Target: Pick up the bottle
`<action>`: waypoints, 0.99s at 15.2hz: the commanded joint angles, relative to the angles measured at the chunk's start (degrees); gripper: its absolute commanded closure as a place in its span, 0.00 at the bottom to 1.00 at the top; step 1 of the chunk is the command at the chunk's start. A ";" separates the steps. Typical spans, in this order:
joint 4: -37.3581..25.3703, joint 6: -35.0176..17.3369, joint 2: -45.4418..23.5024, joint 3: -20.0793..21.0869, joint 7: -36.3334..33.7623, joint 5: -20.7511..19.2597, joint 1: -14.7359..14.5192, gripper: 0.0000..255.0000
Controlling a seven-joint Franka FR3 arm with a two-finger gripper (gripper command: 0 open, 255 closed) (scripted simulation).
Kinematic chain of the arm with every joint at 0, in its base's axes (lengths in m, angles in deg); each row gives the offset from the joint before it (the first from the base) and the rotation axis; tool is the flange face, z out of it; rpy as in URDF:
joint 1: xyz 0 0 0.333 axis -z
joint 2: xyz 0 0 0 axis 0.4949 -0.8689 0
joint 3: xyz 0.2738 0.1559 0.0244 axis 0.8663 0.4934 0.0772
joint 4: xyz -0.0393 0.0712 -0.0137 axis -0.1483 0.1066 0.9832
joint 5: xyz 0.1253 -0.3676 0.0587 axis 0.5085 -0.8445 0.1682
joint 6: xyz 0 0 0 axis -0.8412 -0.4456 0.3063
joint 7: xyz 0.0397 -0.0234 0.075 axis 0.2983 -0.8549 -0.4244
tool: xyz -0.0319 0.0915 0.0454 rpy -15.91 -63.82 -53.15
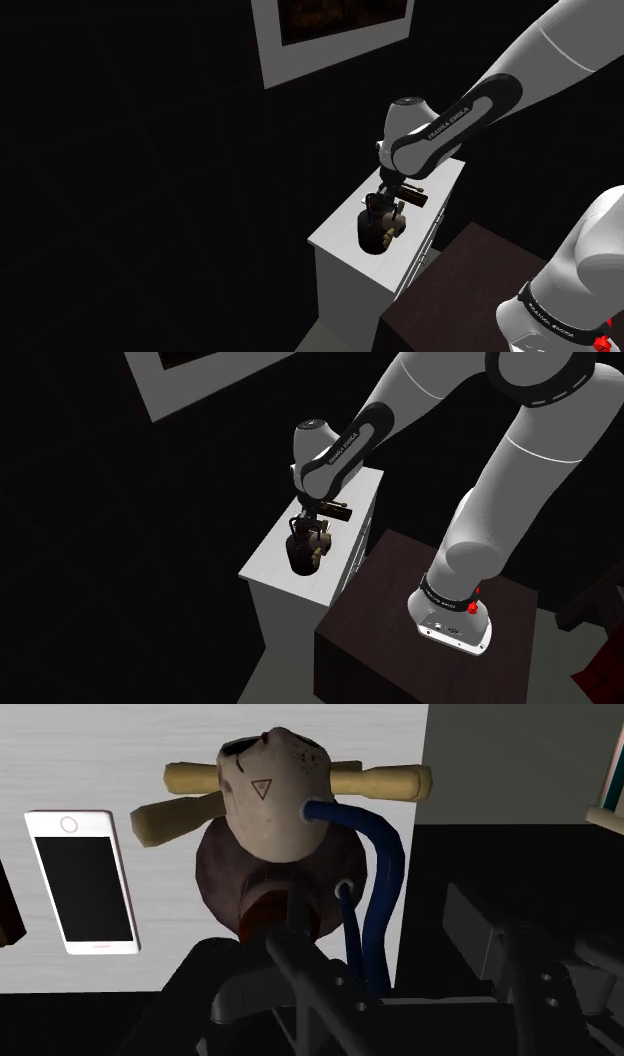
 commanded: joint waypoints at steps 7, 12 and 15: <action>0.00 -0.27 -0.25 0.01 -0.02 0.01 -0.01 1.00; -0.50 2.52 2.03 -0.04 0.06 -0.05 0.04 1.00; -1.10 5.27 4.19 -0.03 0.04 -0.08 0.05 1.00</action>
